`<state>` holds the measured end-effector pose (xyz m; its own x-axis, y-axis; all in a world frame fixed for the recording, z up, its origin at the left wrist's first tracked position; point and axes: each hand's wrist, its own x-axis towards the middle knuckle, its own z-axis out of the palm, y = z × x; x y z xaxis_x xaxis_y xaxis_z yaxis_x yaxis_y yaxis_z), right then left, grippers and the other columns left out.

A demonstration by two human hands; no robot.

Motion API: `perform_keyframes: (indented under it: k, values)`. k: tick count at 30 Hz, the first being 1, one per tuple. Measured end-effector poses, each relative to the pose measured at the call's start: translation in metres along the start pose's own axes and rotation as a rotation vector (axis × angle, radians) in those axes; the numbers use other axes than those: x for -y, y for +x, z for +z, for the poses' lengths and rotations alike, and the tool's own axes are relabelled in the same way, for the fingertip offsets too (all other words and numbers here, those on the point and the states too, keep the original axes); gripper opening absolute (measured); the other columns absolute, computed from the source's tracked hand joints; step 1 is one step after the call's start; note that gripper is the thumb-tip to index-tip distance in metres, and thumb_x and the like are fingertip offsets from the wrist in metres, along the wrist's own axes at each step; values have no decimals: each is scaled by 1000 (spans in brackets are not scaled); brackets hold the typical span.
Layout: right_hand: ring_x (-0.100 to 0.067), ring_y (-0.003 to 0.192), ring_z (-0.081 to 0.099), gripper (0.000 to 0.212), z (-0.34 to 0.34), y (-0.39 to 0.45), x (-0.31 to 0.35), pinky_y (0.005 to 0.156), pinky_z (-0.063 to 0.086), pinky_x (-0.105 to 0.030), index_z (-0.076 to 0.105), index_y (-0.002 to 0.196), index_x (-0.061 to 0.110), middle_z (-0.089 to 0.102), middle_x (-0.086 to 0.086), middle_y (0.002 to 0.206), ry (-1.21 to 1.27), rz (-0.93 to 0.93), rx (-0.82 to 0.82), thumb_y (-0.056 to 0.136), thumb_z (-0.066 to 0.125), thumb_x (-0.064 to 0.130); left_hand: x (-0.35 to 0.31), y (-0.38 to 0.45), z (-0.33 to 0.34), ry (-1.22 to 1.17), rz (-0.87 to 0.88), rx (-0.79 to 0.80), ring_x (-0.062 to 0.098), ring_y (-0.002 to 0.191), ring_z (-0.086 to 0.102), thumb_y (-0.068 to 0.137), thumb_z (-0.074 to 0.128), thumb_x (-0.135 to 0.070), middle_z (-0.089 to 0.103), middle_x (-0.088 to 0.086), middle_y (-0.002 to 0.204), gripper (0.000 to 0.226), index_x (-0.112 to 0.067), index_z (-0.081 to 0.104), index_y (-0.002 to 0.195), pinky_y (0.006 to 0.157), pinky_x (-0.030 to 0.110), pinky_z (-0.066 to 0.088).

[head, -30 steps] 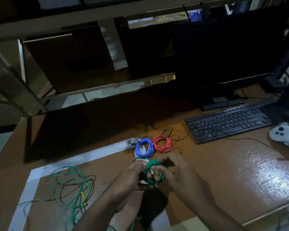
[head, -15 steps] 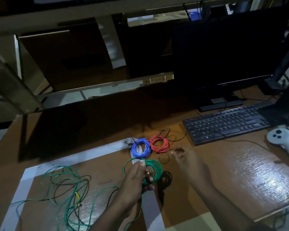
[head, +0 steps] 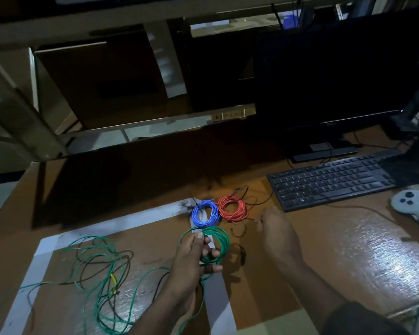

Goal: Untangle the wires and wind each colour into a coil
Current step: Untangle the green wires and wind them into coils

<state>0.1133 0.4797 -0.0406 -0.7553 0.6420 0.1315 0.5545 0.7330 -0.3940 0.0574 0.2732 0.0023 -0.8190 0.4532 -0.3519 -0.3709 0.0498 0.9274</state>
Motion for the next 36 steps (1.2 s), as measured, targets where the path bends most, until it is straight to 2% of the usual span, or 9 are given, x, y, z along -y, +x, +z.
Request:
perform_keyframes:
  k: [3, 6, 10, 13, 15, 19, 23, 28, 36]
  values:
    - [-10, 63, 48, 35, -8, -8, -4, 44, 25, -26, 38, 74, 30, 45, 10, 72, -11, -4, 22, 90, 60, 8, -1, 1, -1, -13, 3, 7, 20, 81, 66, 110, 42, -32, 50, 7, 78, 33, -8, 56, 92, 61, 32, 58]
    - [-6, 57, 48, 29, -22, -19, -6, 43, 33, -25, 43, 78, 30, 53, 9, 69, 38, 54, 8, 92, 60, 11, -3, 1, -2, -20, 9, 8, 16, 74, 65, 110, 42, -33, 52, 0, 69, 33, -9, 57, 94, 61, 30, 56]
    - [-17, 75, 61, 7, -47, -33, 3, 55, 43, -29, 63, 99, 21, 67, 2, 87, 178, 134, -29, 99, 57, 17, -5, 4, -3, -1, 19, -39, 15, 68, 52, 110, 39, -37, 55, -4, 66, 33, -11, 57, 98, 61, 30, 45]
    - [-22, 87, 66, 15, -62, -43, 13, 67, 53, -35, 66, 112, 18, 70, -1, 98, 279, 152, -105, 101, 57, 20, -7, 5, -3, -4, 42, -66, 18, 74, 49, 110, 39, -36, 54, -6, 65, 33, -11, 56, 96, 65, 33, 42]
    - [-16, 83, 67, 12, -70, -46, 19, 63, 52, -31, 68, 107, 20, 71, 3, 94, 399, 185, -108, 100, 60, 22, -8, 4, -3, 6, 59, -70, 19, 74, 48, 110, 38, -37, 53, 3, 76, 34, -11, 57, 97, 65, 32, 43]
    - [-2, 62, 67, 5, -76, -47, 34, 50, 49, -18, 70, 89, 23, 73, 5, 77, 722, 295, 90, 93, 71, 20, -9, 4, -5, 56, 138, -89, 16, 70, 45, 109, 38, -41, 48, 4, 76, 37, -11, 58, 101, 68, 36, 39]
    - [-3, 47, 58, 3, -71, -62, 62, 46, 46, -15, 71, 91, 1, 67, -7, 69, 1107, 367, 357, 88, 73, 1, -13, 2, -6, 83, 225, -91, 12, 64, 40, 110, 36, -39, 43, -3, 68, 36, -13, 51, 89, 63, 31, 36]
    - [-15, 51, 53, 3, -62, -76, 88, 47, 49, -20, 70, 86, -3, 63, -11, 63, 1292, 500, 571, 88, 70, -3, -14, -1, -9, 94, 293, -46, 8, 65, 42, 109, 37, -38, 46, -10, 67, 27, -24, 59, 102, 61, 27, 38]
    - [-8, 38, 50, 15, -59, -84, 110, 37, 43, -14, 63, 77, 1, 60, -9, 56, 1419, 707, 764, 90, 67, -5, -18, -10, -10, 60, 404, -86, 16, 68, 45, 104, 42, -41, 51, -2, 73, 27, -29, 61, 119, 62, 37, 38]
